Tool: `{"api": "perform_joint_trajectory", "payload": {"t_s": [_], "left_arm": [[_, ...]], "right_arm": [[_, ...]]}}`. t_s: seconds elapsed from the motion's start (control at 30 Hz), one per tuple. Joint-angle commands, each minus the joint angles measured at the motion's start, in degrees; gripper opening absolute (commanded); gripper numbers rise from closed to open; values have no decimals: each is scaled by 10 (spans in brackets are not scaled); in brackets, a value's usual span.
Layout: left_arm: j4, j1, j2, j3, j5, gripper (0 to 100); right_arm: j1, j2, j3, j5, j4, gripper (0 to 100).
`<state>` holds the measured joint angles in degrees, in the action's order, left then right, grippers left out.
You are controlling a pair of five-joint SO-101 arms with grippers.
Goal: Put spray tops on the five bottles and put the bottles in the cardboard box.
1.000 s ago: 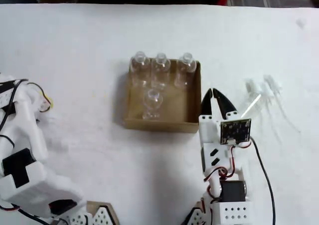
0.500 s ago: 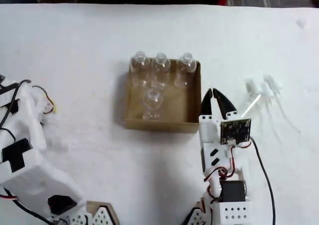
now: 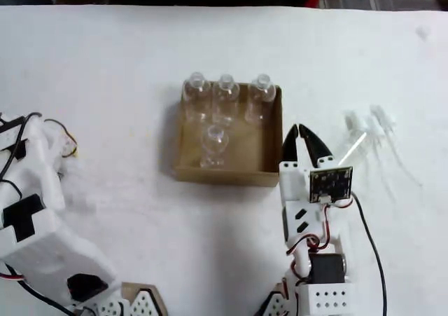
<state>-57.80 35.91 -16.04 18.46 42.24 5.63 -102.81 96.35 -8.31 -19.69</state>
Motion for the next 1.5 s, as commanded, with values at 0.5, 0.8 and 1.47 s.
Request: {"api": "perform_joint_trajectory", "payload": {"t_s": [0.5, 0.8, 1.47], "left_arm": [[-264, -73, 6, -277, 5, 21], [-447, -205, 6, -603, 5, 23], [-444, -359, 269, -691, -232, 22]], "right_arm": [[2, -3, 4, -7, -2, 22], [-2, -3, 4, -7, -2, 22], [-3, -3, 4, -7, -1, 22]]}}
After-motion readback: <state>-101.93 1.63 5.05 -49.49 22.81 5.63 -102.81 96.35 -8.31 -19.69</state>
